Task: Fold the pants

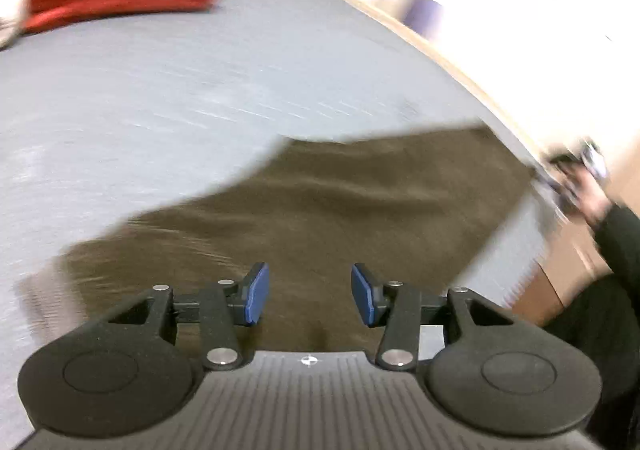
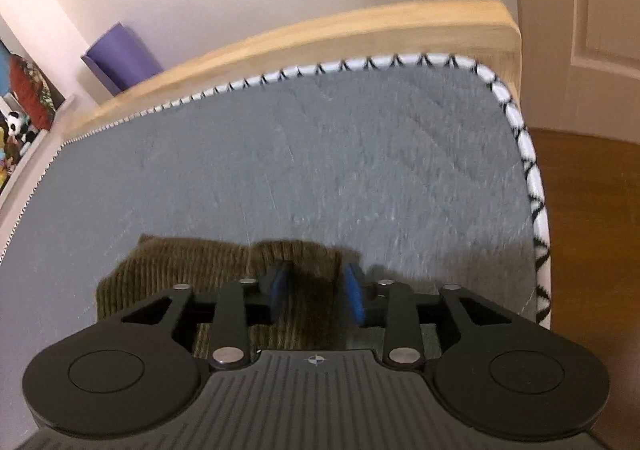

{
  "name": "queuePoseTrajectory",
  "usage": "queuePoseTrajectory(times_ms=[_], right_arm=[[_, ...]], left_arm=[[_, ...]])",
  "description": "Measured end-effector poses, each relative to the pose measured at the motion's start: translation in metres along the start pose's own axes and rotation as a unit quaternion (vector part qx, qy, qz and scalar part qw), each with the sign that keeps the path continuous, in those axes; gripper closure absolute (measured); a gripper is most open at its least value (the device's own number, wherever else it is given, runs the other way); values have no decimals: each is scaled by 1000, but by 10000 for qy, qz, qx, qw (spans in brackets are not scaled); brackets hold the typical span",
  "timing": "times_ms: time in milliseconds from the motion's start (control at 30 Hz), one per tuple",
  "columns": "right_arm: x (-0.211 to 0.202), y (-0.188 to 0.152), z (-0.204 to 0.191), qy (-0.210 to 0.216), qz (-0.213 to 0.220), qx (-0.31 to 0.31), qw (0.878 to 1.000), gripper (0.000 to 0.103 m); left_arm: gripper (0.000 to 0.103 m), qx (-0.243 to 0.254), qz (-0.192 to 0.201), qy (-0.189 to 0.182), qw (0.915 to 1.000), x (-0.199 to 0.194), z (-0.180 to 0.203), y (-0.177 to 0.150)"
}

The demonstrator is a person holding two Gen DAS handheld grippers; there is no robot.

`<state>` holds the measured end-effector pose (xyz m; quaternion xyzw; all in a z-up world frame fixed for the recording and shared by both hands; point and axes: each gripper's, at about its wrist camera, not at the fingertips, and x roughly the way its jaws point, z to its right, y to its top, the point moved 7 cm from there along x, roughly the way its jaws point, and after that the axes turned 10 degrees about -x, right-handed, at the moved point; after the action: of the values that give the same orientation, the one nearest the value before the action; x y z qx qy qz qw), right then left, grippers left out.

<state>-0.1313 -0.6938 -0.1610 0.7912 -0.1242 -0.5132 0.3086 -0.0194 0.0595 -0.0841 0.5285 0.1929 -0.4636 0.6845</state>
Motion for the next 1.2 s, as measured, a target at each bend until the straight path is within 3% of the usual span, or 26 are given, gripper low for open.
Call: queuePoseTrajectory(times_ms=[67,100,133,167,233,267,333,367,400,467,500,633,733,833,967,1033,1100,1200], right_arm=[[-3,3,-1,10,97,-61,9999,66],[-1,3,-1,18,101,-53,9999,65],[0,2,0,32,77,-11,10000,65],[1,2,1,52,37,31,10000,65],[5,0,4,71,-59,125,9999,63],[5,-1,3,79,-92,163,9998,61],[7,-2,3,80,-145,193,9997,57],[7,-3,2,70,-159,190,9997,56],[7,-4,2,63,-172,189,9997,54],[8,-5,2,63,-183,167,9997,53],[8,-5,1,63,-193,141,9997,53],[15,-8,1,55,-291,76,9995,52],[19,-12,0,86,-399,90,9991,51],[19,-14,-5,75,-406,20,9991,49],[20,-16,-10,83,-423,-82,9990,49],[20,-17,-11,62,-419,-127,9990,49],[20,-18,-13,40,-416,-165,9990,49],[19,-19,-16,8,-416,-205,9989,49]], left_arm=[[57,-466,-245,773,9956,7,-39,-6],[72,-583,-498,1299,9886,15,-59,-13],[90,-484,-769,1868,9782,26,-76,-22],[101,-225,-966,2218,9700,35,-86,-30],[100,-330,-886,2154,9719,32,-89,-25],[97,-476,-747,2043,9749,28,-88,-19],[80,-719,-192,1819,9805,6,-89,0],[44,-931,260,1839,9782,-8,-94,13],[17,-1190,711,1936,9712,-22,-103,24],[12,-1785,1184,2114,9536,-39,-129,35],[13,-2124,1178,2085,9474,-39,-142,35],[13,-3175,591,1682,9313,-6,-183,18],[11,-3326,84,1338,9335,28,-192,-1],[8,-3314,-24,1055,9376,47,-192,-2],[5,-2639,-49,1217,9568,57,-176,-2],[16,-2457,-58,1388,9593,59,-168,-8],[39,-2264,-31,1575,9612,55,-167,-6],[52,-1740,189,1796,9681,48,-152,1]])
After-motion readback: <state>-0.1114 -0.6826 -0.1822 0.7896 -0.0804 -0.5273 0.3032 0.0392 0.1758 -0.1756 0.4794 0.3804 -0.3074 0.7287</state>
